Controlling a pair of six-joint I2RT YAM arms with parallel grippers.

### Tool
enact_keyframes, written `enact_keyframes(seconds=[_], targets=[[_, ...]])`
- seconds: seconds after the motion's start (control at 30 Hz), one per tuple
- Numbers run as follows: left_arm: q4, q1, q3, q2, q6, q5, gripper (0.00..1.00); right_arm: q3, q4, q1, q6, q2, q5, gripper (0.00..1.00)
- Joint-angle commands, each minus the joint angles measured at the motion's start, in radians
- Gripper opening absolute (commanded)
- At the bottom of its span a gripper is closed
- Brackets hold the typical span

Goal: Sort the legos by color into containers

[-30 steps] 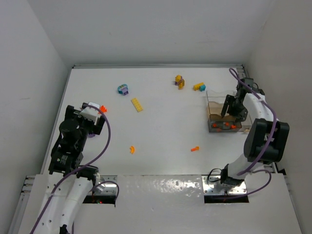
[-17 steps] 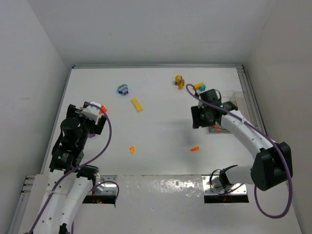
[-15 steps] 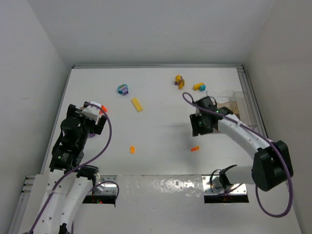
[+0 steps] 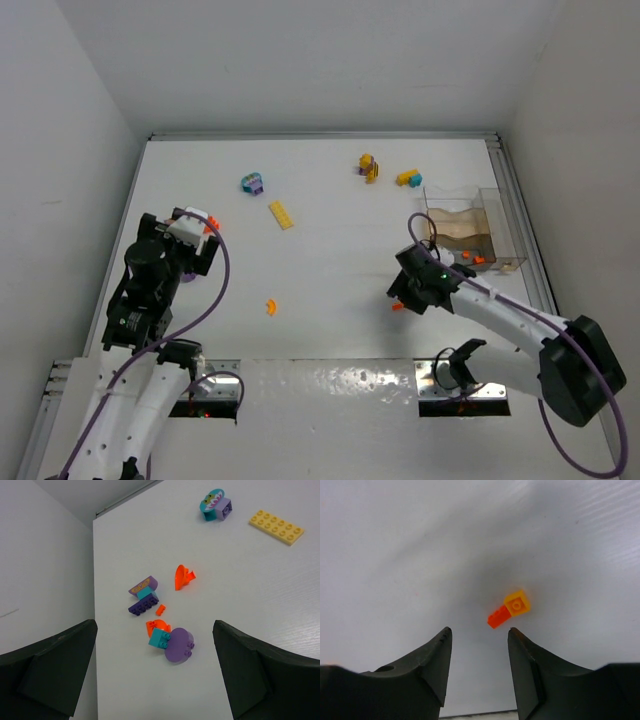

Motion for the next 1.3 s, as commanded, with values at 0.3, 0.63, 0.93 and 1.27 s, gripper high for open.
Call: enact_keyframes(seconds=[0.3,0.63,0.93,1.27], targets=[[0.028,0.013,-0.002,-0.021,-0.011,-0.006,1.00,0.086,-0.032,0.007,0.446,0.195,0.023,0.39],[0.028,0.014,-0.004,-0.024,-0.011,-0.009,1.00,0.085,-0.070,0.007,0.441,0.149,0.073,0.38],[0.028,0.016,-0.007,-0.026,-0.015,-0.005,1.00,0.053,-0.073,0.007,0.450,0.106,0.026,0.38],[0.031,0.014,0.006,-0.020,-0.011,-0.008,1.00,0.013,-0.007,0.007,0.476,0.214,-0.001,0.38]])
